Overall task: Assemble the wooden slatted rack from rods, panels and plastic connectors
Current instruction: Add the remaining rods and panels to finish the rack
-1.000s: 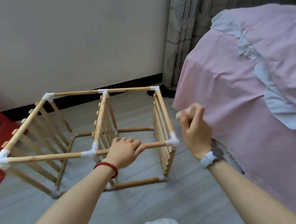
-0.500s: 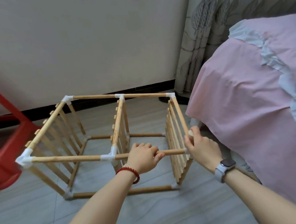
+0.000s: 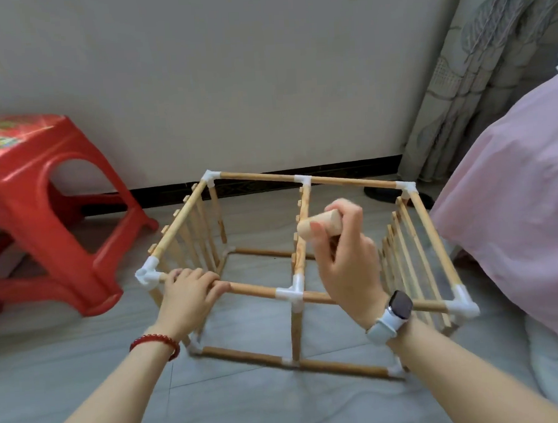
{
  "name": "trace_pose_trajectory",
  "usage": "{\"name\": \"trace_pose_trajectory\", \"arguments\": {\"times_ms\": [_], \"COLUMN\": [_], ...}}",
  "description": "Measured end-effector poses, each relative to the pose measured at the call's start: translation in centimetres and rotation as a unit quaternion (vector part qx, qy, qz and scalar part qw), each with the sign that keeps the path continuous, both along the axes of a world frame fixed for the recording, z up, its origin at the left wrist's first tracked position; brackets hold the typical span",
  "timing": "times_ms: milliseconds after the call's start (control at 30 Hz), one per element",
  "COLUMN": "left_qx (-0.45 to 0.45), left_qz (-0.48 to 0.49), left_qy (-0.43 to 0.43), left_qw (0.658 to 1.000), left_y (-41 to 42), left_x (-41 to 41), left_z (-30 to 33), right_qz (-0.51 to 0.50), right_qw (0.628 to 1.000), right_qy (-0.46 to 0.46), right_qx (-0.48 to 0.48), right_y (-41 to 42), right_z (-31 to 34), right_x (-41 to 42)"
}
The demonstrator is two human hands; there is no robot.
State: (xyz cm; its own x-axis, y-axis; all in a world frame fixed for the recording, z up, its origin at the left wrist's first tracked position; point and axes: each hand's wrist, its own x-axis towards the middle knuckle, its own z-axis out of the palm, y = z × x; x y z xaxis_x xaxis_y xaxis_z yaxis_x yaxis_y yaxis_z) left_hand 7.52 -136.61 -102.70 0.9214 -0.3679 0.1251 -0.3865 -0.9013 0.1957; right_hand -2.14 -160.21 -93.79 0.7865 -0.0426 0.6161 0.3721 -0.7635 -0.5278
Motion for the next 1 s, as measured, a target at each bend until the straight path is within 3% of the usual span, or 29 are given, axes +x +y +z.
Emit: {"name": "trace_pose_trajectory", "arguments": {"times_ms": [33, 100, 133, 200, 267, 300, 333, 400, 433, 500, 567, 633, 733, 800, 833, 867, 933, 967, 1000], "left_qx": [0.001, 0.022, 0.026, 0.02, -0.017, -0.027, -0.037, -0.081, -0.118, -0.193, -0.22, -0.26, -0.431, -0.449, -0.44, -0.426, -0.411, -0.404, -0.399], "left_qz": [0.001, 0.001, 0.0, -0.007, -0.026, -0.03, -0.033, -0.031, -0.044, -0.04, 0.046, 0.127, 0.124, 0.086, 0.072, 0.068, 0.096, 0.133, 0.168], "left_qy": [-0.014, -0.034, -0.046, -0.073, -0.094, -0.092, -0.077, -0.055, -0.063, -0.102, -0.135, -0.043, 0.189, 0.203, 0.21, 0.222, 0.255, 0.267, 0.263], "left_qw": [1.0, 0.999, 0.999, 0.997, 0.995, 0.995, 0.996, 0.995, 0.99, 0.975, 0.965, 0.956, 0.873, 0.866, 0.87, 0.874, 0.87, 0.865, 0.862], "left_y": [-0.1, -0.5, -0.5, -0.9, -2.0, -2.6, -3.0, -3.3, -3.0, -1.6, 0.5, 3.0, 6.1, 7.5, 8.0, 8.8, 10.1, 11.1, 11.9], "left_x": [-0.1, -0.3, -0.3, -0.9, -2.1, -2.9, -3.4, -4.1, -4.4, -4.7, -4.4, -3.9, -3.2, -2.9, -2.7, -2.7, -2.7, -2.7, -2.6], "left_z": [-0.2, -0.5, -0.7, -0.9, -1.2, -1.3, -1.2, -1.4, -1.4, -1.0, -1.1, -1.0, -1.2, -1.4, -1.4, -1.6, -2.4, -2.9, -3.3], "right_qz": [-0.02, -0.05, -0.059, -0.053, -0.059, -0.06, -0.064, -0.081, -0.097, -0.083, -0.029, 0.041, 0.119, 0.14, 0.148, 0.159, 0.158, 0.154, 0.151], "right_qw": [0.991, 0.925, 0.923, 0.971, 0.994, 0.996, 0.99, 0.931, 0.921, 0.944, 0.972, 0.986, 0.992, 0.985, 0.987, 0.985, 0.928, 0.918, 0.931], "right_qy": [0.086, 0.216, 0.22, 0.094, -0.02, 0.002, 0.087, 0.289, 0.299, 0.239, 0.184, 0.142, 0.033, -0.03, -0.01, 0.056, 0.202, 0.208, 0.176], "right_qx": [-0.104, -0.309, -0.31, -0.213, -0.087, -0.067, -0.095, -0.21, -0.229, -0.214, -0.141, -0.075, 0.03, 0.092, 0.064, -0.028, -0.27, -0.3, -0.283], "right_y": [0.8, 0.8, 0.3, -0.5, -1.1, -1.3, -0.9, -0.5, -0.6, 0.0, 2.2, 5.6, 11.4, 14.3, 15.3, 16.5, 17.3, 17.5, 17.6], "right_z": [-1.5, -3.8, -3.5, -1.6, -0.6, -1.1, -2.0, -4.2, -4.5, -3.0, -0.8, 1.4, 4.0, 3.6, 2.2, 0.4, -2.7, -3.0, -2.8], "right_x": [-0.5, -0.9, -0.3, 1.6, 2.4, 1.9, 1.1, -0.5, -0.5, 1.0, 2.7, 4.1, 6.4, 7.4, 7.6, 7.4, 6.8, 7.3, 8.4]}}
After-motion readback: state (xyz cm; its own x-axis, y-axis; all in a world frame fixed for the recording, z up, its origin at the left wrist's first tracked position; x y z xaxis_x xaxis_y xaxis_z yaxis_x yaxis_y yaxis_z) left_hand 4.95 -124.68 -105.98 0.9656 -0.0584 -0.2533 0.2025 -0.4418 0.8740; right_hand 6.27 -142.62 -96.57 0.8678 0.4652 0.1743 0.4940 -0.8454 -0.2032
